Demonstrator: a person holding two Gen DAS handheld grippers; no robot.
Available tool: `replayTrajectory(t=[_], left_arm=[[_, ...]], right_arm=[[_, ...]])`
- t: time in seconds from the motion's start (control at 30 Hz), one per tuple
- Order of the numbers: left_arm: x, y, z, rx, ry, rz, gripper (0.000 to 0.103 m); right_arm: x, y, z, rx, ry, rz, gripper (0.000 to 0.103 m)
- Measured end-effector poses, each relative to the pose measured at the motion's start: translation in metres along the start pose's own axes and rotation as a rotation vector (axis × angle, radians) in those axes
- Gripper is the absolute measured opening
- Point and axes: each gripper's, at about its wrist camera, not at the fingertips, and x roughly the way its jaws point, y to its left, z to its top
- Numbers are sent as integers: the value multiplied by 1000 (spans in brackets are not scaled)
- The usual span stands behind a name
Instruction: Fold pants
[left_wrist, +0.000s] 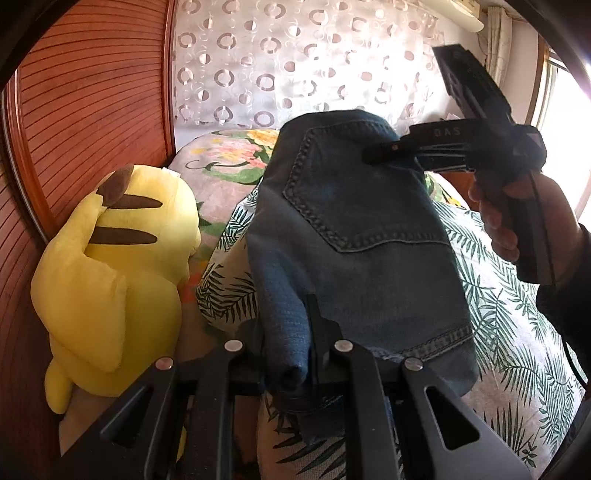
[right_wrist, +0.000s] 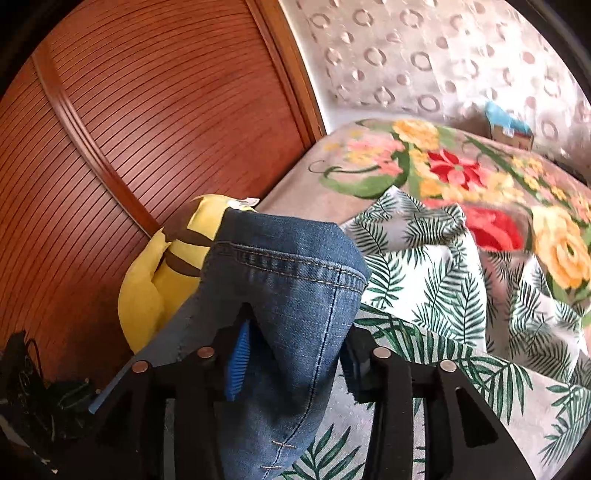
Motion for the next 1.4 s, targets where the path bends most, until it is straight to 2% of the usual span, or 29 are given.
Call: replayTrajectory(t=[0.07,0.27,0.4,0.43,0.5,0.6,0.73,0.8,0.87,0.9,0.97,1.13,1.23,1.4], left_arm=[[1,1,0,-2,1,-4,16],[2,1,1,3,3,-4,16],[2,1,1,-2,6,-3,16],[3,1,1,-1,7,-2,16],[3,1,2,-1,9,1,16],[4,-1,2,5,12,8,16],[4,0,2,5,14,9,16],[4,1,1,0,12,4,16],[5,1,1,-10,15,-8,17],[6,2,1,-15,18,-9,17],[6,2,1,-17,17,-8,17],[3,2,2,-23,9,-9,18],[-12,2,3,-35,-19,-21,18],[-40,-9,5,-27,-77,-20,18]], right_arm=[[0,-10,1,40,30,2,54],[-21,-37,2,80,20,15,56],[-37,-22,1,-46,-43,-62,56],[-43,-14,-1,-80,-72,-68,54],[-50,0,-2,-132,-107,-58,40],[-53,25,-7,-220,-140,-27,34],[-35,36,-12,-283,-100,-67,31],[-18,27,-10,-274,-69,-127,26],[-2,16,-5,-229,-15,-149,22],[5,9,-7,-203,6,-135,21],[4,4,-10,-184,-21,-104,21],[-6,17,-16,-216,-39,-156,22],[-17,29,-21,-228,-70,-141,22],[-32,41,-50,-259,-73,-97,22]])
